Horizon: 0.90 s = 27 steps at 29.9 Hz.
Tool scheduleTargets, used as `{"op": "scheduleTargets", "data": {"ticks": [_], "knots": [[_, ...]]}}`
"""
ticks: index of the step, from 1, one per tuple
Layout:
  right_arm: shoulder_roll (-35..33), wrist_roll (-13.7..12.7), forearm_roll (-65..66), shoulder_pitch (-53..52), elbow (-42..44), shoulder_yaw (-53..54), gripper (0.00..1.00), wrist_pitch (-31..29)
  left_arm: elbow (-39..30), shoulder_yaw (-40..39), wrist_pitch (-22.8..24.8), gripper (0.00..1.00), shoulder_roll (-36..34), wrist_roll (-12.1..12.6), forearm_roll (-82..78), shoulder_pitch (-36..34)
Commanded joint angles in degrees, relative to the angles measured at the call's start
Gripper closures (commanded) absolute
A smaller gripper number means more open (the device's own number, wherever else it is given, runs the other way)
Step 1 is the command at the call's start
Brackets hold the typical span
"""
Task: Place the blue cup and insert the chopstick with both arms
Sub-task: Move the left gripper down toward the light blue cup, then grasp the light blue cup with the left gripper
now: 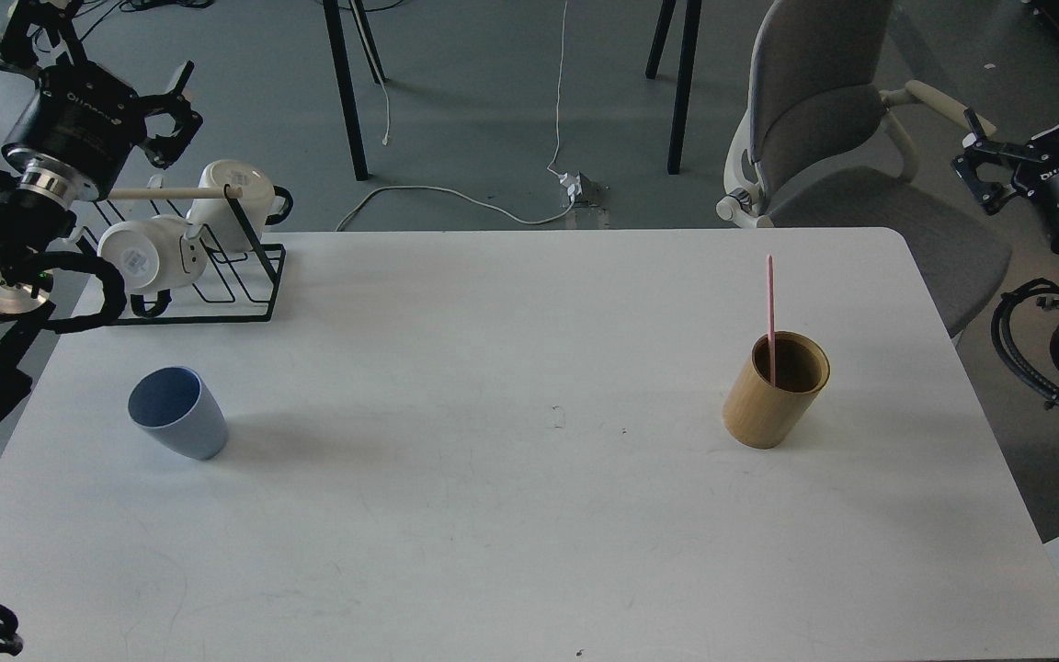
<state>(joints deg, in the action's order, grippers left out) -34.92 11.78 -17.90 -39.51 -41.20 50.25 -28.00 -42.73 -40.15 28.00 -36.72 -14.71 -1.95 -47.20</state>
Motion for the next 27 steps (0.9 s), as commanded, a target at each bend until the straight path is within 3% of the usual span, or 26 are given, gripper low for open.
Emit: {"op": "scheduleTargets", "data": {"ticks": [1,3,6,12,16,20,24,27], "knots": [[-0.85,0.17,-0.12,0.49,-0.55,0.55,0.0,0.0,-1.57,-0.28,0.0,0.01,-3.53,-0.14,-8.67,-0.61],[-1.28,0.26,-0.12,0.93,-1.6,0.55,0.0,0.0,-3.23,-0.19,0.0,0.01,-5.28,-0.14,-13.32,-0.62],[-1.55,0.69,-0.12,2.24,-2.83,0.73,0.0,0.0,-11.03,0.6,0.0,0.01,-9.41,-0.14,-21.66,0.52],[-1.46,0.96,-0.12,2.95,-3.97,2.05,0.0,0.0,-25.72,1.48,0.0,0.02,-16.97,-0.58,-44.95,9.48],[-1.55,0.87,-0.12,3.13,-4.68,2.66,0.0,0.0,-31.0,1.92,-5.04,0.03,-22.6,-4.17,-61.82,15.89],[-1.55,0.87,-0.12,3.74,-4.85,2.66,0.0,0.0,-31.37,2.01,-13.83,0.03,-23.49,-7.78,-75.81,19.68],[-1.99,0.87,-0.12,3.74,-4.85,2.75,0.0,0.0,-28.13,5.68,-22.63,0.08,-23.75,-7.79,-87.76,21.88],[-2.34,0.87,-0.03,3.74,-4.85,2.92,0.0,0.0,-24.0,8.94,-24.14,0.17,-23.75,-8.05,-95.24,21.8]]}}
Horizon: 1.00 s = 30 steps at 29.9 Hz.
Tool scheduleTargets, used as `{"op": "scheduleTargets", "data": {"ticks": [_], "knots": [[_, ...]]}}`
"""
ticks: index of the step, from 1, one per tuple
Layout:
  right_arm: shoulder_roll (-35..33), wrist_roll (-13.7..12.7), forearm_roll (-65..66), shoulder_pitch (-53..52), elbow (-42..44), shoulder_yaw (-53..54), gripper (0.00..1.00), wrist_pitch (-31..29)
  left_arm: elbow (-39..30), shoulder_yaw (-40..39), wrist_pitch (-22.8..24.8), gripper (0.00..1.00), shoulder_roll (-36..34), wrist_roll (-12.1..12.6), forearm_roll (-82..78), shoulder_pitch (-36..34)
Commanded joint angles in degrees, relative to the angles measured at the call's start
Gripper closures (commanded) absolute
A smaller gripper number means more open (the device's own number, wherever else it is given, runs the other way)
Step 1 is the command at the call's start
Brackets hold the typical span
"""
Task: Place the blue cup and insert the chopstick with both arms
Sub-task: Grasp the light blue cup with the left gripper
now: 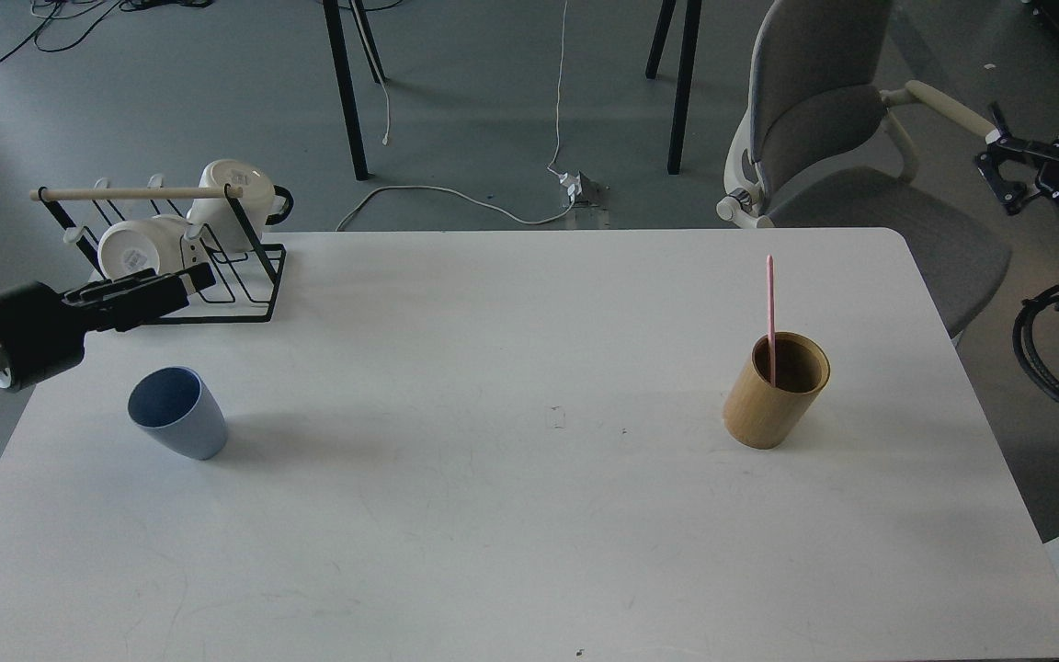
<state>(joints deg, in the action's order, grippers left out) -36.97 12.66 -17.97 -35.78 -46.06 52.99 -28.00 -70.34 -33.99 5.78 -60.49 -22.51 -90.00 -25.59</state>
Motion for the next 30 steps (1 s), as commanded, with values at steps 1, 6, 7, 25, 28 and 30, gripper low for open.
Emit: {"op": "scheduleTargets", "data": {"ticks": [1,6,7,25,28,30], "knots": [[-0.56,-0.01,0.04,0.0,0.0,0.18,0.0,0.0,5.89,3.4,-2.0,0.19,0.63,-0.42,-8.6,0.1],[-0.65,-0.01,0.04,0.0,0.0,0.18,0.0,0.0,12.41,5.07,-2.44,0.26,2.65,-2.71,-9.67,0.02],[-0.65,-0.01,0.04,0.0,0.09,0.18,0.0,0.0,13.46,5.34,-2.44,0.32,3.09,-3.41,-9.67,-0.16],[-1.0,-0.01,0.13,0.09,0.62,0.27,0.0,0.0,20.15,9.65,-2.44,0.66,8.02,-5.08,-9.14,-0.16],[-1.0,-0.01,0.04,0.0,0.62,0.27,0.0,0.0,20.15,9.65,-2.27,0.88,8.37,-5.08,-9.14,-0.34],[-1.0,-0.01,0.13,0.0,0.62,0.27,0.0,0.0,20.15,9.56,-2.44,0.92,8.37,-5.35,-9.14,-0.51]]}}
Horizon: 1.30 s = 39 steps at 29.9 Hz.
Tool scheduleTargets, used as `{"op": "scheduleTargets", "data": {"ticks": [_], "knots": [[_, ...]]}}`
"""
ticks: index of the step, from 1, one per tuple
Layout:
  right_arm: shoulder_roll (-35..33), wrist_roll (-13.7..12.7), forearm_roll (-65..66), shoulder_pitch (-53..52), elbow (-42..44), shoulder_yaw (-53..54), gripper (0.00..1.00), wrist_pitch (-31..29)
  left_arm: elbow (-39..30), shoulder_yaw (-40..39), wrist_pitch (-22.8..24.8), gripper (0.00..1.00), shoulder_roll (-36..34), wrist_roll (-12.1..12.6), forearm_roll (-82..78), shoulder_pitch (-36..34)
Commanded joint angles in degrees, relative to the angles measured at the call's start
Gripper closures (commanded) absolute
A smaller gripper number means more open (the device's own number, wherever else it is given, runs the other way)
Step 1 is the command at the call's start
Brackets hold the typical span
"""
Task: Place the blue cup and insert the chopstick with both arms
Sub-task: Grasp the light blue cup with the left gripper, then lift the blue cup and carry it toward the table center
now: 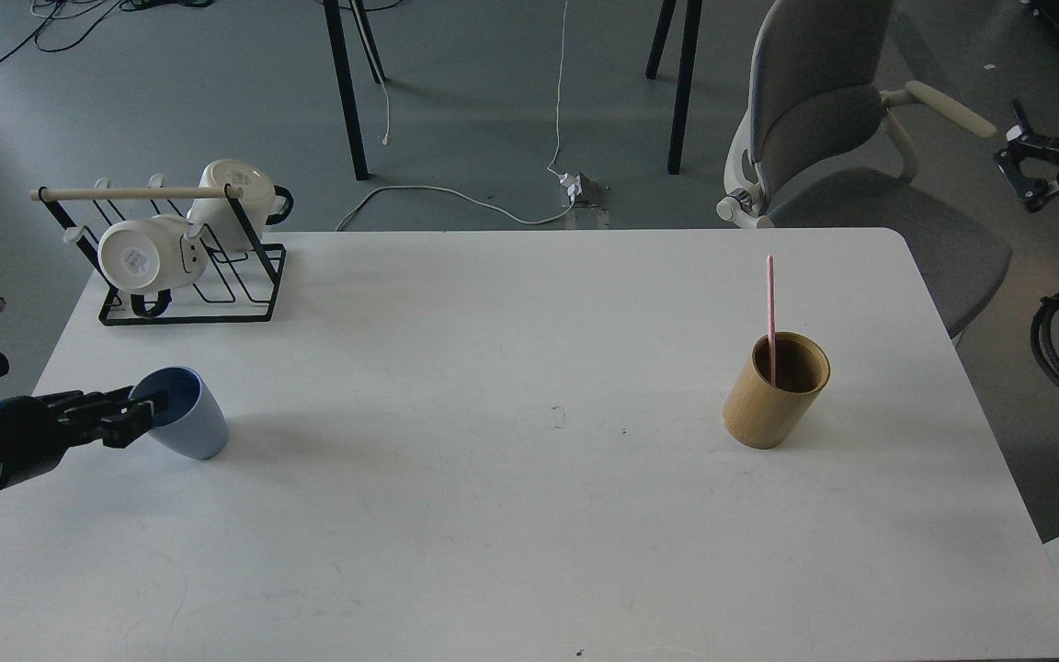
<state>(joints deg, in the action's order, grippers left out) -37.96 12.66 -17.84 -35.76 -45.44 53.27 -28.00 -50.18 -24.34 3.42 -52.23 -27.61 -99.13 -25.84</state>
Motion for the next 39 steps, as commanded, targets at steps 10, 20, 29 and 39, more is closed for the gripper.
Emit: {"op": "scheduleTargets", "data": {"ticks": [10,20,29,39], "knots": [[-0.01,-0.01,0.0,0.07,0.09,-0.01,0.0,0.0,-1.58,0.26,3.24,0.96,0.64,-0.39,-0.71,-4.74],[-0.63,-0.18,0.09,-3.0,-0.26,-0.01,0.0,0.0,-19.05,0.44,24.58,0.96,1.42,2.11,-9.94,-25.21],[-5.11,-0.18,0.09,-3.09,-4.04,0.17,0.0,0.0,-30.41,2.54,24.58,0.96,18.11,11.53,-15.29,-33.04],[-8.1,-0.1,0.0,-3.0,-4.48,0.43,0.0,0.0,-19.87,13.71,24.58,0.96,31.74,11.7,-18.2,-33.49]]}}
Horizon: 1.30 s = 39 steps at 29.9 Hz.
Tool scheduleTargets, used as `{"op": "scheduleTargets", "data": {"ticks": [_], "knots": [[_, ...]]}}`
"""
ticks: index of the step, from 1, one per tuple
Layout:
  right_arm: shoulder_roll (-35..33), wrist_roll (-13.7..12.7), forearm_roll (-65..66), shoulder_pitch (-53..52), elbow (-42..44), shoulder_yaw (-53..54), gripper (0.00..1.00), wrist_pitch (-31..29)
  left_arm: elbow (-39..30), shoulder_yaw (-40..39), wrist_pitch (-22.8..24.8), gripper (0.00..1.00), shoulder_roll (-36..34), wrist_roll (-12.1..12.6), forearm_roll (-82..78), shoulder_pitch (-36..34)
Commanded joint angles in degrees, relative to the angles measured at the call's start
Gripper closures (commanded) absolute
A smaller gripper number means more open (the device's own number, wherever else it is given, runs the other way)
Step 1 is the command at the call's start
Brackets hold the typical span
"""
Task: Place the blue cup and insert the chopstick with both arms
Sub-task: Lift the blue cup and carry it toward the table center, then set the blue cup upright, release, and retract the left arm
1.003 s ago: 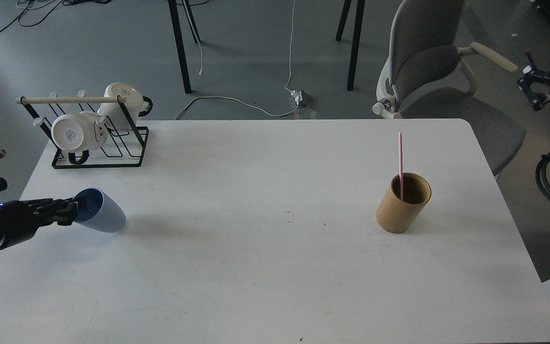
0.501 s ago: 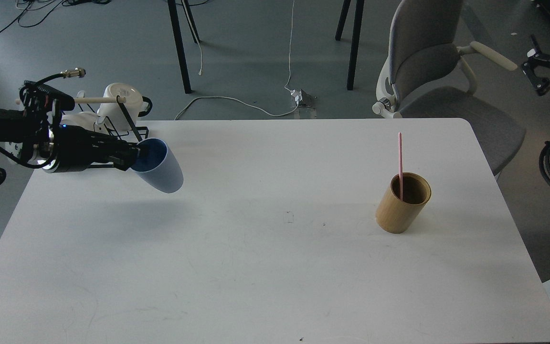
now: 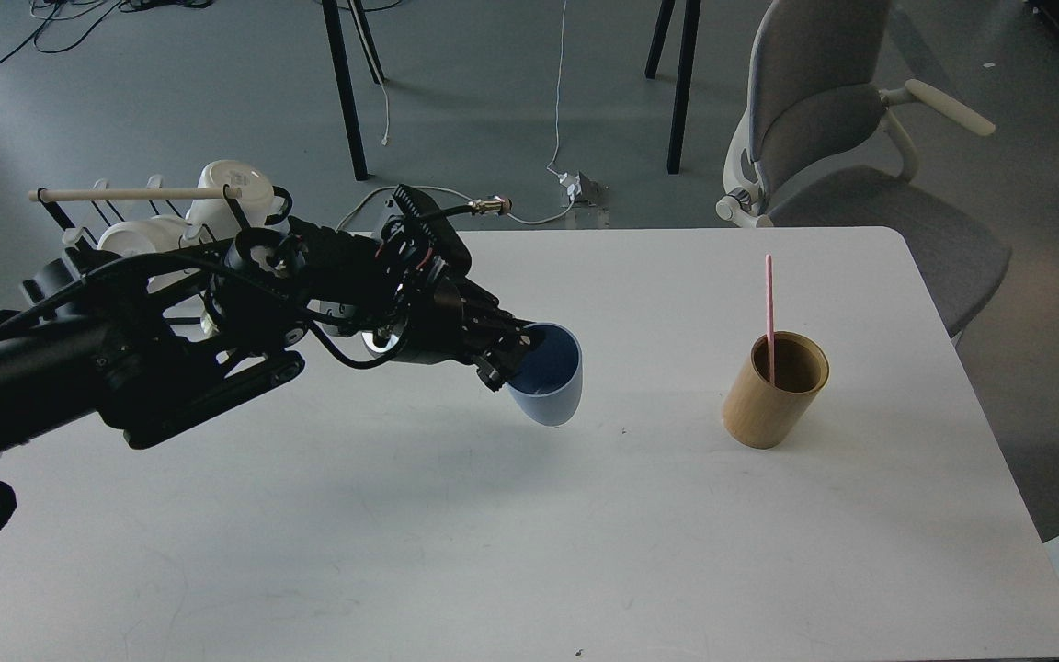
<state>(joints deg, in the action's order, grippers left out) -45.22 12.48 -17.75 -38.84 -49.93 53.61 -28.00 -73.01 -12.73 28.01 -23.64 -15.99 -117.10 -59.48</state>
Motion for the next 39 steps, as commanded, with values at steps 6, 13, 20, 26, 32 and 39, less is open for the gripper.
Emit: {"op": "scheduleTargets", "data": {"ticks": [6,13,20,26,32,39], "knots": [[-1.81,0.09,-0.1,0.96,0.18,0.09,0.0,0.0,7.52,2.19,-0.01,0.95,5.09,0.26,-0.41,1.82],[-1.81,0.09,-0.1,1.84,0.09,0.18,0.0,0.0,9.03,2.1,-0.01,0.94,7.12,0.44,-3.75,5.25],[-1.81,0.27,-0.1,1.93,-0.78,0.44,0.0,0.0,10.6,2.19,-0.01,0.93,8.53,0.52,-4.81,5.52],[-1.81,0.27,-0.1,1.93,-1.49,0.44,0.0,0.0,10.78,2.01,-0.01,0.85,8.35,0.35,-4.54,5.26],[-1.81,0.27,-0.1,1.93,-1.4,0.35,0.0,0.0,10.7,1.75,-0.01,0.77,7.91,0.26,-4.28,5.17],[-2.5,0.01,-0.01,2.01,-1.49,0.35,0.0,0.0,9.91,-1.75,-0.01,0.46,5.37,-0.44,0.79,4.73]]}}
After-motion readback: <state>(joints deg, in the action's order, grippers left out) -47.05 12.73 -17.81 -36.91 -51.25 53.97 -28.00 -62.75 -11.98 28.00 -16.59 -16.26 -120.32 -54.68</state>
